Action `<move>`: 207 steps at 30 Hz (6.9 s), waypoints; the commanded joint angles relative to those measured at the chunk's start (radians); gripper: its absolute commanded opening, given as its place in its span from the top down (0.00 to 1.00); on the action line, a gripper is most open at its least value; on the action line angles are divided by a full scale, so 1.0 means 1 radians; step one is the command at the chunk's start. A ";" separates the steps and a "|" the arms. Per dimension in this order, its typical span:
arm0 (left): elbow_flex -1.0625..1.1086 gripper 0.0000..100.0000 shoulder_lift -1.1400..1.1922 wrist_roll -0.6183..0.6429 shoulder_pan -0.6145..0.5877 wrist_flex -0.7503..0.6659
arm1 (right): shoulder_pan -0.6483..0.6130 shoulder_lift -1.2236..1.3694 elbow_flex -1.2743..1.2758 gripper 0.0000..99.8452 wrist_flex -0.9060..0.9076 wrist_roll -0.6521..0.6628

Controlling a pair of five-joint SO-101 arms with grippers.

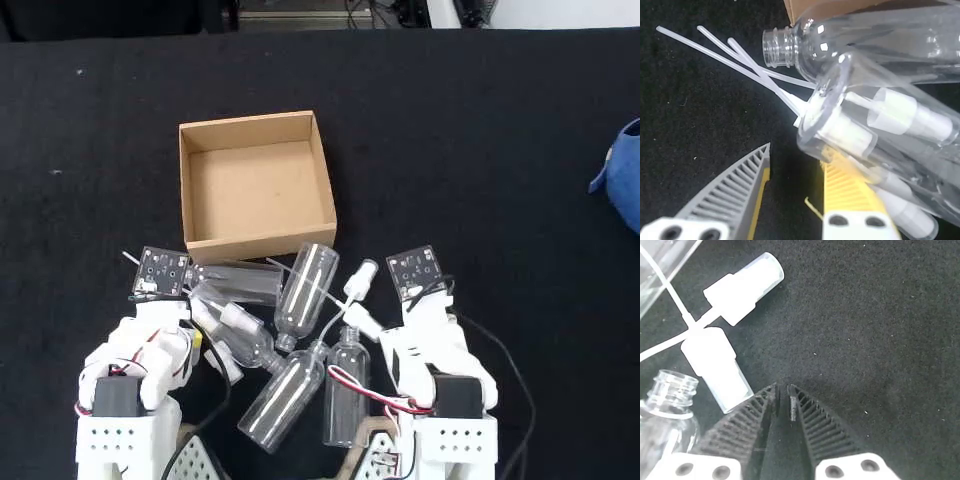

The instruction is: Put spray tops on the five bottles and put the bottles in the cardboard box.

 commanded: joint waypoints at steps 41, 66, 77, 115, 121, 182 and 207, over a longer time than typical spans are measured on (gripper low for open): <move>-0.713 0.88 0.477 -0.287 -0.300 0.052 | -0.011 -0.096 -0.007 0.99 0.006 0.009; -0.975 0.75 1.049 -0.331 0.128 0.143 | -0.009 -0.096 -0.007 0.99 0.006 0.009; -0.898 0.75 1.056 -0.582 0.355 0.221 | -0.011 -0.096 -0.007 0.99 0.006 0.009; -0.542 0.78 1.043 -0.951 0.251 -0.287 | -0.011 -0.096 -0.007 0.99 0.006 0.009; -0.601 0.93 1.043 -0.951 0.295 -0.175 | -0.011 -0.096 -0.007 0.99 0.006 0.009; -0.535 0.83 1.059 -0.810 -1.119 -0.330 | -0.221 0.453 -0.891 0.99 -0.026 0.304; -0.937 0.79 1.363 -0.848 -0.900 -0.155 | -0.914 0.725 -0.697 0.88 -0.011 0.269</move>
